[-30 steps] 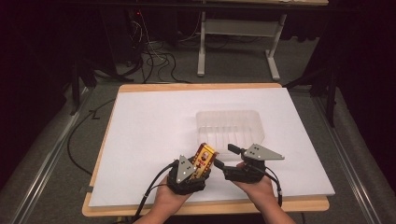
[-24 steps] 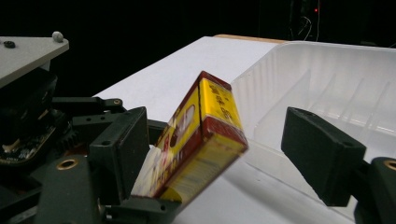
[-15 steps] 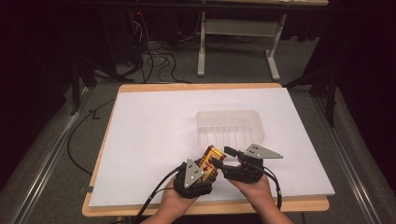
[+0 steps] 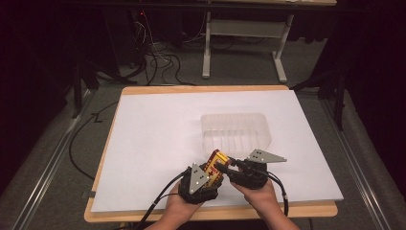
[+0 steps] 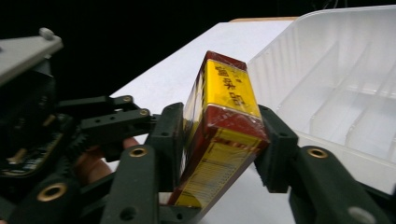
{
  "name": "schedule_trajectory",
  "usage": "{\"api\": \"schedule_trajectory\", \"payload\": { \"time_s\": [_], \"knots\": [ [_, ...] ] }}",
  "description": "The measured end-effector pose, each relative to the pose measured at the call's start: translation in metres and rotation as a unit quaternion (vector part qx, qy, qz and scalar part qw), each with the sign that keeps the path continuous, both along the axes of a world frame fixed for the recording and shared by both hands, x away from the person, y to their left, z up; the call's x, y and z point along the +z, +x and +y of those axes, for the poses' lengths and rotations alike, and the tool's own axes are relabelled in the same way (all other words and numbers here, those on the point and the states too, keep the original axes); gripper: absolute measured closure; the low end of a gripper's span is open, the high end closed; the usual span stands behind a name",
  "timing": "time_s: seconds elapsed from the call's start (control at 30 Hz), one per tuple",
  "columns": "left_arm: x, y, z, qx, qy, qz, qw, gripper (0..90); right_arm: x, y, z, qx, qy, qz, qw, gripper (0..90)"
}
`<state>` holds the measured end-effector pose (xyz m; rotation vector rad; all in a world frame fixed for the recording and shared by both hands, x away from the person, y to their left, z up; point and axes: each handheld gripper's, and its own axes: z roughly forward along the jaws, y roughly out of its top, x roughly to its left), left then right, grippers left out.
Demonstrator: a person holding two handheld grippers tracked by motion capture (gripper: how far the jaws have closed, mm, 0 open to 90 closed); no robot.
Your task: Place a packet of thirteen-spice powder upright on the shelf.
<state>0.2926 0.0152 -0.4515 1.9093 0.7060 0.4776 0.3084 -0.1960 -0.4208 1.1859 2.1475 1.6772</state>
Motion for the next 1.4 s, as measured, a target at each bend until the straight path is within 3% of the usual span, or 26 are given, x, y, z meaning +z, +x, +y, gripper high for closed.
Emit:
{"api": "schedule_trajectory", "payload": {
  "time_s": [0.1,0.33,0.57,0.7,1.07,1.4],
  "knots": [
    [0.0,0.0,0.0,0.0,-0.001,0.0,1.0,32.5,0.001,0.0,0.0,0.004,0.006,0.0,1.0,63.9],
    [-0.001,0.001,0.002,0.005,0.004,0.006,1.0,32.5,0.003,-0.001,0.006,0.009,-0.01,-0.011,0.9998,65.8],
    [0.002,0.003,0.002,-0.002,-0.01,0.014,0.9999,30.8,0.007,-0.003,0.007,0.008,-0.017,-0.026,0.9995,67.8],
    [0.003,0.004,0.001,-0.007,-0.01,0.011,0.9999,23.9,0.008,-0.004,0.002,-0.009,-0.024,-0.033,0.9991,68.1],
    [0.011,0.006,0.012,-0.008,-0.025,0.013,0.9996,24.1,0.01,-0.003,-0.012,-0.041,-0.037,-0.049,0.9973,68.1],
    [0.014,0.02,0.035,0.017,-0.019,0.013,0.9996,24.7,0.01,-0.003,-0.031,-0.074,-0.049,-0.053,0.9946,68.0]
  ]
}}
